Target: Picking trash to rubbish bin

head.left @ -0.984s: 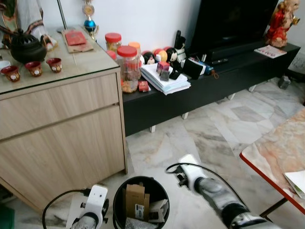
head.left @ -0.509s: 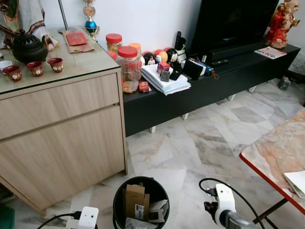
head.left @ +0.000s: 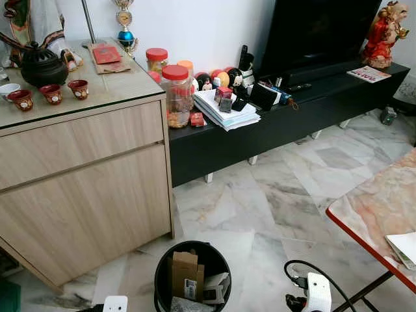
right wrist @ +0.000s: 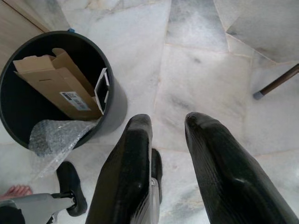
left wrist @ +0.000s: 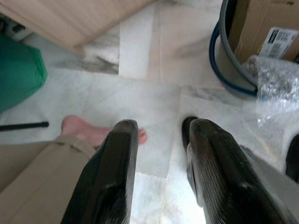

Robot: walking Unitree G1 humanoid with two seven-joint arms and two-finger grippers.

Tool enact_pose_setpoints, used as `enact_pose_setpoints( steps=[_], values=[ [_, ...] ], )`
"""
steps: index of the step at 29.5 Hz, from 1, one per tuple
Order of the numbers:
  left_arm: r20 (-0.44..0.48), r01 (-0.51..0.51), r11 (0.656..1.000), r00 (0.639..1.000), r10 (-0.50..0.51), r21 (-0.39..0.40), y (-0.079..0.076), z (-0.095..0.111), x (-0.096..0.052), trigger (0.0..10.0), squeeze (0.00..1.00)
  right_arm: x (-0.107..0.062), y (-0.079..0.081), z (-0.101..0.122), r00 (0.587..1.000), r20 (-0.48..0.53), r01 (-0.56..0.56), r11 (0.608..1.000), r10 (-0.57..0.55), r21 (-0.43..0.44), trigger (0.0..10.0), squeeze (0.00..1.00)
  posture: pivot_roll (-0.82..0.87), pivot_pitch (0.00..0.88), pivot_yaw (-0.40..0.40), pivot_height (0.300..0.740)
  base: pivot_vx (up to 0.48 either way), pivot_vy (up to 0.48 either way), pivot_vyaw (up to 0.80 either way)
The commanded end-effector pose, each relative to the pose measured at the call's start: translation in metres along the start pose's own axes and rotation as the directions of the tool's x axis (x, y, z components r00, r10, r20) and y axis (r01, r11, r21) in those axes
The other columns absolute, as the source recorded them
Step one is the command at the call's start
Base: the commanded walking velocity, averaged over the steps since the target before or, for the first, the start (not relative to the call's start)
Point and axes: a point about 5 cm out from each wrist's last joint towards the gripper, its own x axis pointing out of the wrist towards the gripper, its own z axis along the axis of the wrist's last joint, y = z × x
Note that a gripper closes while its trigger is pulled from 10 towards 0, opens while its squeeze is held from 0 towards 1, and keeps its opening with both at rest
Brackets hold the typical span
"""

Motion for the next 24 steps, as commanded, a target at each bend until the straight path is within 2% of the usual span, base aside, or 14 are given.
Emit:
enact_pose_setpoints(
  steps=[1,24],
  values=[
    [-0.034,0.001,1.000,0.999,-0.001,-0.002,-0.0009,-0.0078,-0.0020,10.0,0.00,-0.0009,-0.0038,0.0020,1.000,0.020,0.018,1.000,-0.019,0.013,10.0,0.00,-0.02,0.033,-0.094,0.740,0.000,0.000,0.00],
    [-0.046,0.035,0.999,0.998,-0.035,0.002,-0.0053,-0.0118,-0.0038,10.0,0.00,-0.0011,-0.0023,-0.0029,1.000,0.014,0.022,1.000,-0.022,-0.010,10.0,0.00,-0.02,0.000,-0.092,0.740,0.000,0.000,0.00]
  ],
)
